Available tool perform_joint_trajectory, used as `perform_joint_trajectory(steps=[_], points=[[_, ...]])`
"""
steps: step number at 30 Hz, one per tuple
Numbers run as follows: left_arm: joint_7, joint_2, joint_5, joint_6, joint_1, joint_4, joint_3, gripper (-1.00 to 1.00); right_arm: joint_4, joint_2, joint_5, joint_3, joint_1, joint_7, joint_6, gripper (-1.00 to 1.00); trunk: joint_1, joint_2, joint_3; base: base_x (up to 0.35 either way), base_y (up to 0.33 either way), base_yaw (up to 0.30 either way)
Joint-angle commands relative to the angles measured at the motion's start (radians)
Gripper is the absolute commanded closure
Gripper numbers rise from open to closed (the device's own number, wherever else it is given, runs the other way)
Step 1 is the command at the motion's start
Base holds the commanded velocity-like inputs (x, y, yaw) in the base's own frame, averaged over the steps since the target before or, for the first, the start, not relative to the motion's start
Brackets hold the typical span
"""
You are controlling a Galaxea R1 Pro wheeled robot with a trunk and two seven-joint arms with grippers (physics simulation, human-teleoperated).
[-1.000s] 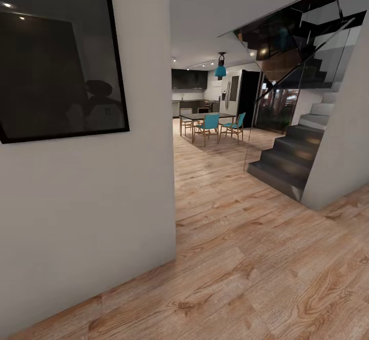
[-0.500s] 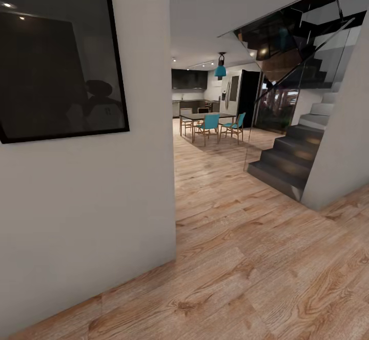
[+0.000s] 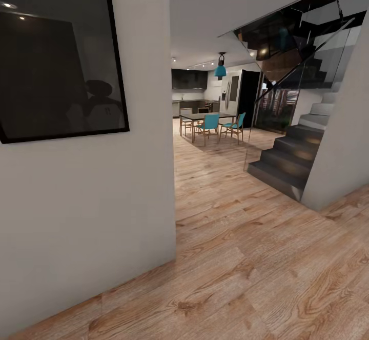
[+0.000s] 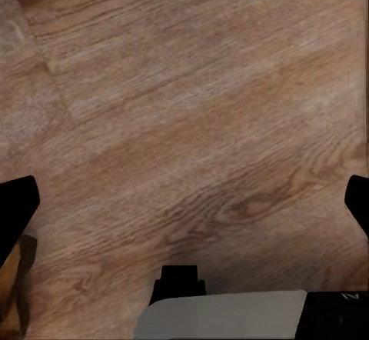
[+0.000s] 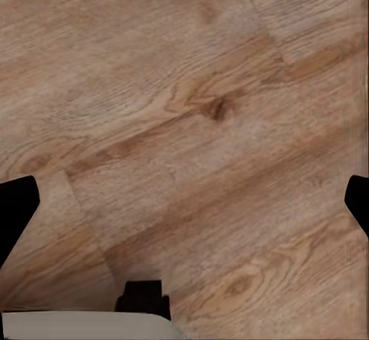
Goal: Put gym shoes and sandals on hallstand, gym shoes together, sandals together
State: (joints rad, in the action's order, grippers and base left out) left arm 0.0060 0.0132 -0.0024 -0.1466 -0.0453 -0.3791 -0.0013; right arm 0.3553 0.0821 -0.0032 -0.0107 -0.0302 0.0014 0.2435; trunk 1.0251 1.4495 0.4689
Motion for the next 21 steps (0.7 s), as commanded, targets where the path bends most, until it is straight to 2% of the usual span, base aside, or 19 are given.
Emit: perform_joint_trajectory(steps=[1, 7, 13, 17, 21], points=[[0.0, 0.0, -0.002, -0.003, -0.005, -0.008, 0.0, -1.0, 0.012, 0.002, -0.001, -0.004, 0.0, 0.0, 0.006, -1.0, 0.0, 0.001, 0.001, 0.0, 0.0, 0.0], [-0.001, 0.002, -0.009, -0.002, -0.065, -0.035, -0.003, -1.0, 0.09, 0.007, -0.003, -0.06, -0.005, 0.001, 0.03, -1.0, 0.0, 0.001, 0.001, 0.0, 0.0, 0.0], [0.001, 0.015, -0.007, -0.004, -0.108, -0.032, 0.001, -1.0, 0.112, 0.007, -0.004, -0.122, -0.006, 0.005, 0.038, -1.0, 0.0, 0.001, 0.001, 0.0, 0.0, 0.0], [0.001, 0.041, -0.002, -0.005, -0.106, -0.029, 0.002, -1.0, 0.11, 0.007, -0.004, -0.133, -0.007, 0.007, 0.038, -1.0, 0.0, 0.001, 0.001, 0.0, 0.0, -0.025], [0.002, 0.052, 0.0, -0.006, -0.104, -0.028, 0.003, -1.0, 0.111, 0.007, -0.003, -0.135, -0.007, 0.007, 0.039, -1.0, 0.0, 0.001, 0.0, 0.0, 0.0, -0.154]])
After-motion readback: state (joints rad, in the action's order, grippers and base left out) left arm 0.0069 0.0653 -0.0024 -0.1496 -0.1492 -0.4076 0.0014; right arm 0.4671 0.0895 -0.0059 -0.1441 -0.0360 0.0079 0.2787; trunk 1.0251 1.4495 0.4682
